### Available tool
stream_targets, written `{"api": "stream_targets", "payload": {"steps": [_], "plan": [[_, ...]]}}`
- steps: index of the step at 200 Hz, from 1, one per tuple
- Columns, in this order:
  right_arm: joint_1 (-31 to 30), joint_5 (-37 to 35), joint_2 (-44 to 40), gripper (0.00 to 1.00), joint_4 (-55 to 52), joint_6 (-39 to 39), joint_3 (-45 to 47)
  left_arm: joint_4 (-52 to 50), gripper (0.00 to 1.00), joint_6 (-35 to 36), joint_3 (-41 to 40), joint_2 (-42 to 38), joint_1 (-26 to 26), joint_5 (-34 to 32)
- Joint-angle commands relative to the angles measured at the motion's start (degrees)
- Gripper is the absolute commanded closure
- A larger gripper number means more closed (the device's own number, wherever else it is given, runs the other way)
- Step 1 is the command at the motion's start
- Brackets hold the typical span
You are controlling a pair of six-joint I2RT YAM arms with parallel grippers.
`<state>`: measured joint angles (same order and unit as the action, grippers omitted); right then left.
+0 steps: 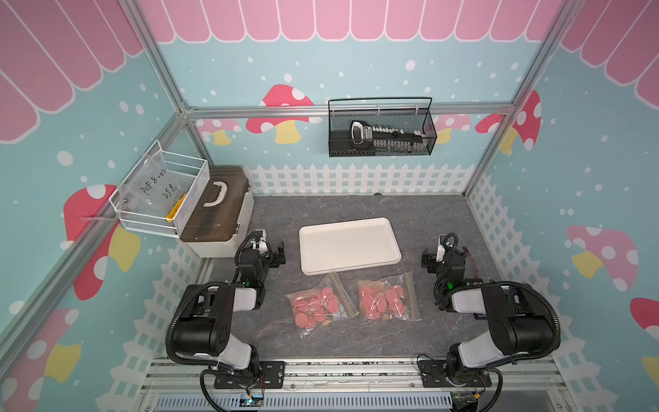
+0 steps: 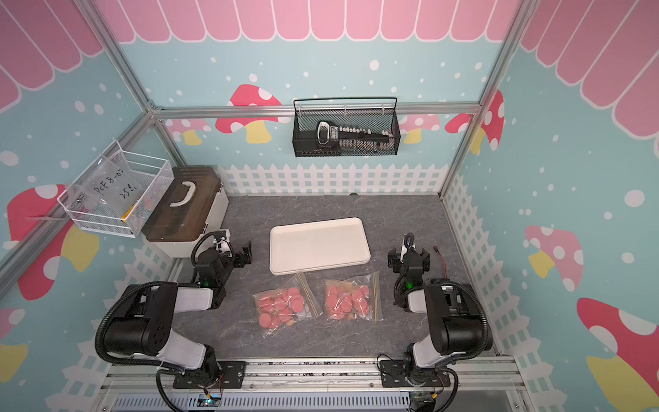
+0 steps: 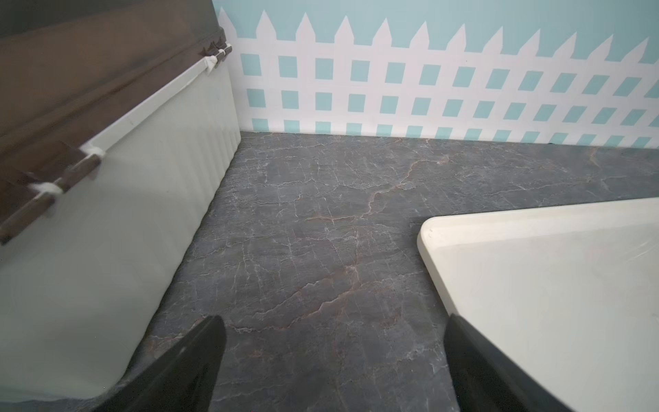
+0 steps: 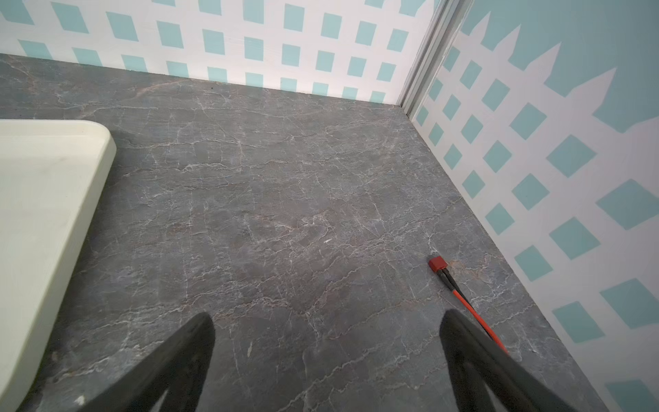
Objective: Pour cookies out of the ziploc bag
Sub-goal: Open the ziploc bag at the center of the board.
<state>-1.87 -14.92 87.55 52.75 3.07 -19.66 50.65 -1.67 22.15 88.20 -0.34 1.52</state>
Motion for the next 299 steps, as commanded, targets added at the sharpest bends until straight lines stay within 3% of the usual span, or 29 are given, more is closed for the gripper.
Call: {"api": "stream_targets", "payload": {"steps": [1, 163, 174, 186, 210, 233, 263, 299], "plan": [[0.1, 0.3, -0.2, 0.01, 0.8, 0.0, -0.6, 0.8, 0.01, 1.0, -0.4, -0.4, 0.4, 0.7], [0.1, 0.3, -0.2, 0.01, 0.8, 0.0, -0.5, 0.0, 0.00, 0.0, 0.2, -0.2, 1.3, 1.0], [0.1, 0.3, -0.3, 0.01, 1.0, -0.1, -0.4, -0.4, 0.01, -0.9, 0.4, -0.5, 0.9, -2.4], [-0.1, -0.5, -1.0, 0.01, 1.1, -0.1, -0.4, -3.8, 0.01, -2.2, 1.5, -2.2, 0.8, -6.3], [-0.1, -3.1, -8.0, 0.01, -10.3, 1.6, -3.0, -15.5, 0.01, -1.9, 6.5, -5.9, 0.9, -5.9], [-0.2, -4.5, -12.8, 0.03, -31.1, 6.4, -11.3, -30.9, 0.02, -3.0, 15.0, -8.5, 0.9, -7.7], [-0.2, -6.3, -15.9, 0.02, -49.9, 13.0, -18.4, -53.4, 0.04, -4.7, 30.5, -7.8, 0.4, -4.3], [-0.2, 1.4, -20.1, 0.01, -65.6, 19.4, -23.0, -68.5, 0.04, -10.6, 40.5, -8.6, -3.1, -3.8]]}}
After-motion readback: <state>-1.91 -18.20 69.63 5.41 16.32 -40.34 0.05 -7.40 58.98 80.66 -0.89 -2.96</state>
